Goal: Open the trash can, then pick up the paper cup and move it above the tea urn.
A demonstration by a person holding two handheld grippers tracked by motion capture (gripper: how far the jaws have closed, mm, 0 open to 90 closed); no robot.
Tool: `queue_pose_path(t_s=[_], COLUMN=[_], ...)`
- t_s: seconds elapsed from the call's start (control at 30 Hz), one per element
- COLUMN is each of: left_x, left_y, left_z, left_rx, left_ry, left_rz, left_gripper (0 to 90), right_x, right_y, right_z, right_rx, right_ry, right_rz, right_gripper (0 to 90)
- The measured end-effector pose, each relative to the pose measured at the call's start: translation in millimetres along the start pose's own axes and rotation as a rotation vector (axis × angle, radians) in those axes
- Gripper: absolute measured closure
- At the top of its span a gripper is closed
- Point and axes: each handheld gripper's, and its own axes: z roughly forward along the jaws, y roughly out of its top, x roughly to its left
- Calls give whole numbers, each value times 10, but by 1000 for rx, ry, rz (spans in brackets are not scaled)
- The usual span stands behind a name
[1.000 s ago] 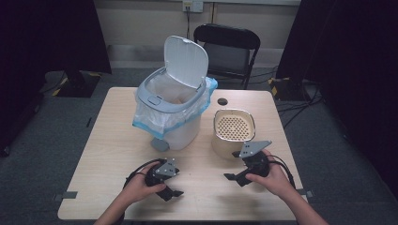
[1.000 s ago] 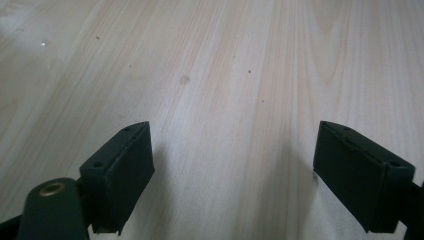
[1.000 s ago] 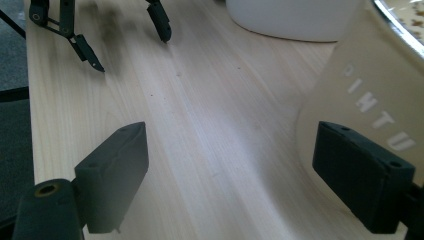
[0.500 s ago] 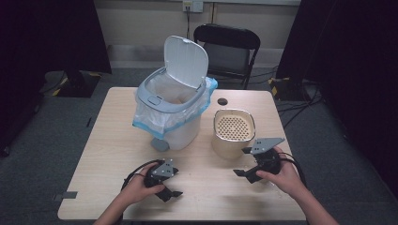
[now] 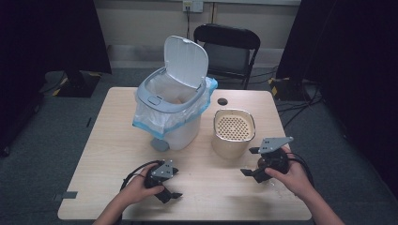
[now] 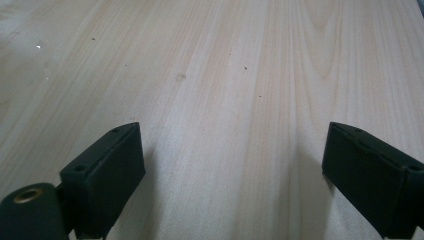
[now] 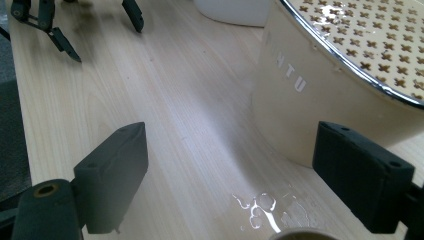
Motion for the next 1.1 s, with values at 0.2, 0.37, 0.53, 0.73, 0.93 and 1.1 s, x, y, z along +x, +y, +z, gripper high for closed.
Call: queue_pose_path(t_s=[0.2,0.37,0.53,0.73,0.93,1.1], left_x=[-11,-16,-18,-18,-18,-18], left_y=[10,16,16,16,16,16], left_z=[18,31,31,31,31,31], left_rx=[8,16,17,17,17,17], left_ry=[-10,-20,-19,-19,-19,-19], left_rz=[9,18,18,18,18,18], left_gripper=[35,0,0,0,0,0], right_x=[-6,-15,-41,-77,-105,-136], right_y=[-20,-51,-98,-141,-187,-238], right_z=[-63,-126,-193,-295,-386,-424], right_rx=[-4,-4,-26,-32,-22,-23], right_ry=[-1,-9,-16,-31,-50,-60], right_rz=[-12,-26,-14,8,15,25], right_gripper=[141,141,140,141,141,141])
